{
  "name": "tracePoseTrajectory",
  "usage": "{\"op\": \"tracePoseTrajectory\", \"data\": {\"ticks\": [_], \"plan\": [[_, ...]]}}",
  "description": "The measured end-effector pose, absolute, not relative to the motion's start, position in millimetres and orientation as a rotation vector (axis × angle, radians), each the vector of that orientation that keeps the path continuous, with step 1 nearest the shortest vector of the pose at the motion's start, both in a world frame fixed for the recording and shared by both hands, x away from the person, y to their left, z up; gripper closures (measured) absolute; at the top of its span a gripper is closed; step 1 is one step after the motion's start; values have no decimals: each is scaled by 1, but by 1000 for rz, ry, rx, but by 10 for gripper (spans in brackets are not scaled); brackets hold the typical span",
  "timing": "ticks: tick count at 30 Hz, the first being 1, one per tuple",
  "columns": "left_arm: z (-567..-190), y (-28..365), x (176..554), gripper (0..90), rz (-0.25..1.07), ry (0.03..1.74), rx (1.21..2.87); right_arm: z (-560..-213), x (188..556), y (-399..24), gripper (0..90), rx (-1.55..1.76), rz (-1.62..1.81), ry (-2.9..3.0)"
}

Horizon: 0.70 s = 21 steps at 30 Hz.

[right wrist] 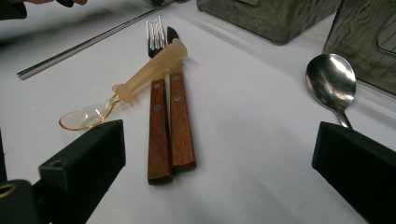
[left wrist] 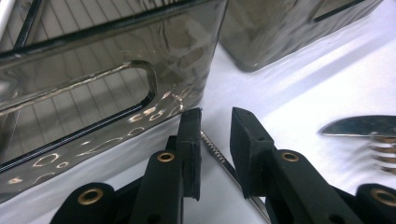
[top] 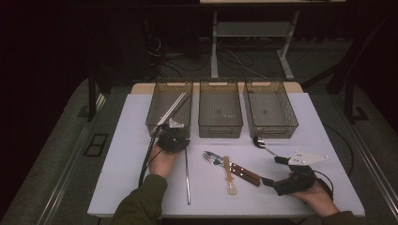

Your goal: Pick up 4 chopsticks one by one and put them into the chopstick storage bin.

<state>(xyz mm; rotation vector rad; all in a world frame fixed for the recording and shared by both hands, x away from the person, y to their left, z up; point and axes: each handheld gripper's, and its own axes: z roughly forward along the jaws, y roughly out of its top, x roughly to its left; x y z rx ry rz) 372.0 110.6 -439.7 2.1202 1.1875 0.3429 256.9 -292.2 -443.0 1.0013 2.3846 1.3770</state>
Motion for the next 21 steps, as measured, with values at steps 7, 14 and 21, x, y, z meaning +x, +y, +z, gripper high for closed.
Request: {"op": "tracePoseTrajectory", "data": {"ticks": [7,14,21], "plan": [[-443,109,373,776,349,1174,2159,-443,257,-292,25,1002,1377,2383],[-441,108,371,801,372,1150,2198,-443,257,-292,25,1003,1377,2383],[-441,112,368,823,349,1144,2204,-443,257,-293,25,1005,1377,2383]]}}
